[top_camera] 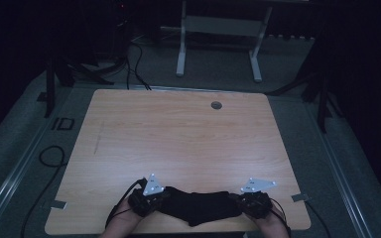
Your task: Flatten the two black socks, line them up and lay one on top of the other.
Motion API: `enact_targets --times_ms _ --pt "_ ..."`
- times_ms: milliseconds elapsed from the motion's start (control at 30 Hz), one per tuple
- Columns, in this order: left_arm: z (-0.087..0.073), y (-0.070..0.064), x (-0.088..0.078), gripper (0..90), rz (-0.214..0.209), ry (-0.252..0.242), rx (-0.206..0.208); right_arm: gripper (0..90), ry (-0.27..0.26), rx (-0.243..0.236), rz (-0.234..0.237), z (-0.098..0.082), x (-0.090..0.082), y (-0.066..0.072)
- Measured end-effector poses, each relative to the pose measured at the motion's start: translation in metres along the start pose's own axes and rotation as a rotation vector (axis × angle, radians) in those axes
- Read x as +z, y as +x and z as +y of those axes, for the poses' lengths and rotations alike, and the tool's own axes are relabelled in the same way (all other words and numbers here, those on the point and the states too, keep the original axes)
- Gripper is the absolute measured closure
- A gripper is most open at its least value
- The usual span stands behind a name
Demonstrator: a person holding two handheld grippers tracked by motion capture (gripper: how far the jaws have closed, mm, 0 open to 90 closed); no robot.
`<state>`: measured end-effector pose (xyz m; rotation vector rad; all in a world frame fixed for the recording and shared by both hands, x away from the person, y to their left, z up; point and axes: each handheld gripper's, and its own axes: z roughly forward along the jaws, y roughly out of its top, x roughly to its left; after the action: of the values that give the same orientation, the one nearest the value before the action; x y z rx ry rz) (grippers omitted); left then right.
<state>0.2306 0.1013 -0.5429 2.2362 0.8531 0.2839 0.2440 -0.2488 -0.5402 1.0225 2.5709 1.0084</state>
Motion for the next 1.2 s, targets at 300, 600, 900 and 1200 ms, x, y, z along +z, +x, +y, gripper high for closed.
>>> enact_targets --times_ms 300,600,900,1200 --pt "-0.005 0.001 0.010 85.6 0.014 0.029 0.011 86.1 0.012 -0.002 -0.033 -0.004 0.009 -0.007" --pt "-0.002 0.014 0.016 85.6 0.064 0.006 0.014 85.9 0.003 -0.051 -0.076 0.012 0.026 -0.022" --pt "0.008 0.036 0.029 85.5 0.108 -0.030 -0.033 85.9 -0.017 -0.051 -0.118 0.039 0.049 -0.048" --pt "0.018 0.044 0.026 85.5 0.110 -0.063 -0.067 85.9 -0.059 -0.012 -0.117 0.053 0.046 -0.059"
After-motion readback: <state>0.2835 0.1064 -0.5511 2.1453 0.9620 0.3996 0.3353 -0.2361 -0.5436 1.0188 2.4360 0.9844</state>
